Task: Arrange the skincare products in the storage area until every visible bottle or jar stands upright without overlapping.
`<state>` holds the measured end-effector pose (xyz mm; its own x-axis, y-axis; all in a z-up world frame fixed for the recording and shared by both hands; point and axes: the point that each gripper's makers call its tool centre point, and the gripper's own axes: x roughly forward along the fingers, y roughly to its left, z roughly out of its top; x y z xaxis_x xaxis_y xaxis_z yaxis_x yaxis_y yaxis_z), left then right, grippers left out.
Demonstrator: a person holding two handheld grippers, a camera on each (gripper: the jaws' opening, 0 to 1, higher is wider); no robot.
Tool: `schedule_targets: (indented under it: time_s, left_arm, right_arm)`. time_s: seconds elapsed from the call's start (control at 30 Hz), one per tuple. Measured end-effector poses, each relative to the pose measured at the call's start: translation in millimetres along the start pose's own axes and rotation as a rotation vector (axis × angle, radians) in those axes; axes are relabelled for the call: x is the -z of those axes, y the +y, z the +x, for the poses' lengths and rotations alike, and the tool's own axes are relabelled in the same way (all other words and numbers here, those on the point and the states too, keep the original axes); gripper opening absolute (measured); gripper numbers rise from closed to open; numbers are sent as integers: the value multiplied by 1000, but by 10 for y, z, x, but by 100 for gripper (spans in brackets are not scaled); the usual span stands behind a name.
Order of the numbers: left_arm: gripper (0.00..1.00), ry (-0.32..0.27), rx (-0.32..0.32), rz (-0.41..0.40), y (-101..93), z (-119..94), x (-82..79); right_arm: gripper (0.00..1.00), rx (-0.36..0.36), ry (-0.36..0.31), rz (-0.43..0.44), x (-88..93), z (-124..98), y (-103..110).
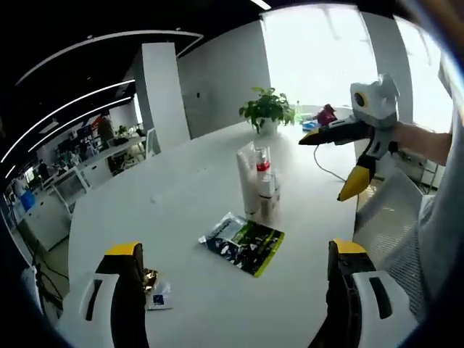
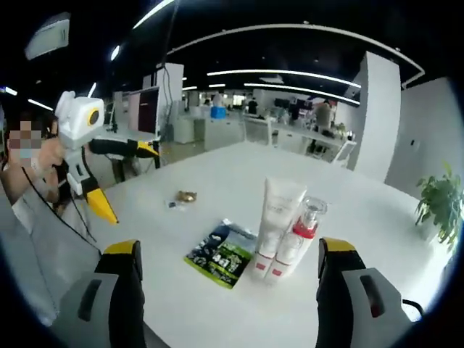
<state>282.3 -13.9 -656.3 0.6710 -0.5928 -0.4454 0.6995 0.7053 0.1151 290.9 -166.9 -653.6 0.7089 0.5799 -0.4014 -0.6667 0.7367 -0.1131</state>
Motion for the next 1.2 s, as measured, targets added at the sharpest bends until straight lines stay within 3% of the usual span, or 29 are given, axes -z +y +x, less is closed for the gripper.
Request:
schedule_targets:
  time_s: [0.4, 0.73, 0.87, 1.2]
  left_arm:
    - [99, -6, -1, -24, -20, -5, 6]
    - [99, 18, 13, -31, -21, 37, 130]
    - [99, -2, 3, -75, 23, 39, 132]
    - [99, 32, -45, -105, 242, 35, 320]
  right_arm:
    - [100, 22, 7, -12, 25, 4, -36]
    - [100, 4, 7, -15, 15, 85, 32]
    - [100, -3, 7, -11, 6, 108, 41]
    - [100, -6, 5, 4, 13, 182, 28]
